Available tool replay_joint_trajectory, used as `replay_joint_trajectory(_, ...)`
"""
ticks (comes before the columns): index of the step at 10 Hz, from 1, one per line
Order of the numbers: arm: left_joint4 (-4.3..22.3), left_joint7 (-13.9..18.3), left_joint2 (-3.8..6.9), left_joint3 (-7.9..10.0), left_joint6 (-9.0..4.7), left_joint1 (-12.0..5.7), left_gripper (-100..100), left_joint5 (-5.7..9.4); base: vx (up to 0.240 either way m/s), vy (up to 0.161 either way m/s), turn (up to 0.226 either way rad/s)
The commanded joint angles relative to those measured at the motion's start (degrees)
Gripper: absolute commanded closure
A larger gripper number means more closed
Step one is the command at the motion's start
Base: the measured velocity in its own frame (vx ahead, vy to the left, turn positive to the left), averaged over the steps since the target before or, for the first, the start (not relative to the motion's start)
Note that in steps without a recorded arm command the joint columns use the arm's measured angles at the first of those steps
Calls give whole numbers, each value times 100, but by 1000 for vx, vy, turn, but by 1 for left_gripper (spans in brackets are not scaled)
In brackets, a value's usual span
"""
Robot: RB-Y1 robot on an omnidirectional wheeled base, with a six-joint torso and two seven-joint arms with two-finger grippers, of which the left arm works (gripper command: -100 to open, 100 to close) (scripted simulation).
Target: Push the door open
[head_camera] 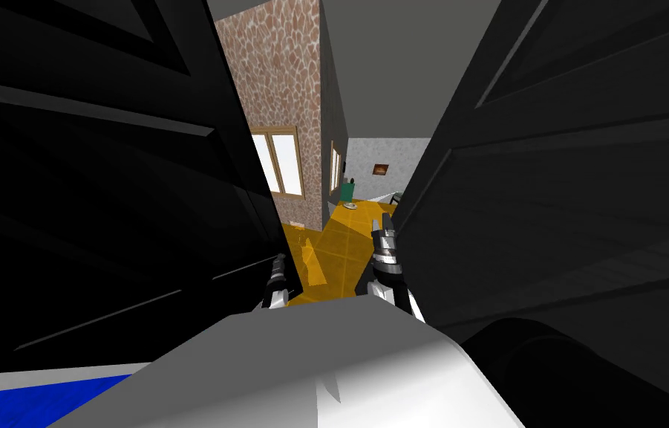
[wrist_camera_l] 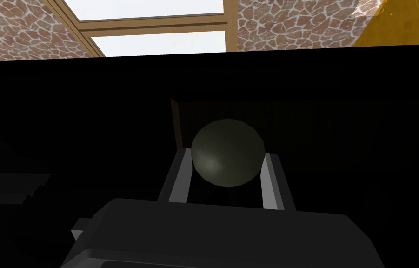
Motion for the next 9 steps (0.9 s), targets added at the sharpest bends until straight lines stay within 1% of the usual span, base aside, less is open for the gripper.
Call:
replay_joint_trajectory(1,-212,-43,80,43,59,91,100,38,115,-10,73)
replay_joint_trajectory(2,-217,-51,83,10,66,91,100,64,99,-14,128)
replay_joint_trajectory(4,-226,-63,65,-39,76,90,100,101,131,-13,218)
replay_joint_trajectory(5,-183,-50,180,-170,84,77,-100,103,17,47,282)
replay_joint_trajectory(7,-163,-44,249,-299,82,60,-100,133,-95,98,153)
replay_joint_trajectory(8,-146,-38,252,-410,81,46,-100,158,-139,113,234)
replay_joint_trajectory(9,-131,-33,216,-506,80,34,-100,181,-133,80,226)
